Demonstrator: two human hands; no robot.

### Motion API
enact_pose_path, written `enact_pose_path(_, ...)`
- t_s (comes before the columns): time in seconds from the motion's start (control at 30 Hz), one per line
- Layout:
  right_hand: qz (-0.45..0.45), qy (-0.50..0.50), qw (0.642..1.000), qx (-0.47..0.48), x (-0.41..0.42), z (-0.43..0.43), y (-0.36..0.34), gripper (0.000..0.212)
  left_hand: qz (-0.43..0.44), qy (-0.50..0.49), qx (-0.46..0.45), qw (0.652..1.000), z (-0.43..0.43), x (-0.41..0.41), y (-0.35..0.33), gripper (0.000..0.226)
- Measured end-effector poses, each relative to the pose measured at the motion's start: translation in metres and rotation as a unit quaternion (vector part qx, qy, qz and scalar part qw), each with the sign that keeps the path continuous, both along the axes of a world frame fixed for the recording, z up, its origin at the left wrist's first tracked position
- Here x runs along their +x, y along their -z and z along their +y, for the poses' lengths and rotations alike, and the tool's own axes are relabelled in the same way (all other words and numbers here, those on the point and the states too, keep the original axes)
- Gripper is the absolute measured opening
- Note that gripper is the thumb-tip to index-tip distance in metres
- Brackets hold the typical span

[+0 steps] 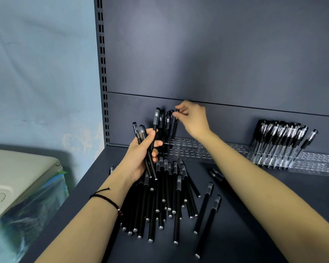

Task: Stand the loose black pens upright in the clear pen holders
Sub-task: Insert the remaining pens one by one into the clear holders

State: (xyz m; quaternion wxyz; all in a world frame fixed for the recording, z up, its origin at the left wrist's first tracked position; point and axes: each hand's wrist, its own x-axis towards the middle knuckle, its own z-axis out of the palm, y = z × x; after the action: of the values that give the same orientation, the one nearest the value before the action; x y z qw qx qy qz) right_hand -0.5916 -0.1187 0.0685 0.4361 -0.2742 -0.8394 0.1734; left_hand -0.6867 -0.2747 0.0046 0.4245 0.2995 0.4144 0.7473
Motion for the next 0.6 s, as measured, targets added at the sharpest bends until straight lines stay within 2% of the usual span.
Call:
enact_pose_path(0.2, -0.031, 0.005, 0.999, 0.007, 0.005, -0.008, 0.011, 0.037, 0.008, 0.004, -0.004, 1.000, 0.000, 0.001, -0.001, 0.008)
enact_pose_path(0.27, 0.020, 0.001, 1.000, 0.011, 0.008, -0.017, 0.008, 0.036, 0.015, 0.002, -0.010, 1.000, 0.000, 0.003, -0.002, 0.008)
enact_pose_path(0.33, 0.064, -0.047, 0.997, 0.000, 0.009, -0.028, 0.004, 0.030, 0.021, 0.002, -0.011, 1.000, 0.000, 0.003, -0.002, 0.011)
enact_pose_path(0.47, 0.051, -0.180, 0.977, -0.102, 0.005, -0.045, 0.000, 0.020, 0.035, 0.015, -0.010, 0.999, -0.001, 0.004, -0.002, 0.025)
enact_pose_path(0.6, 0.167, -0.184, 0.950, -0.188, 0.003, -0.045, -0.008, 0.013, 0.040, 0.025, -0.003, 0.999, -0.003, 0.006, -0.002, 0.026)
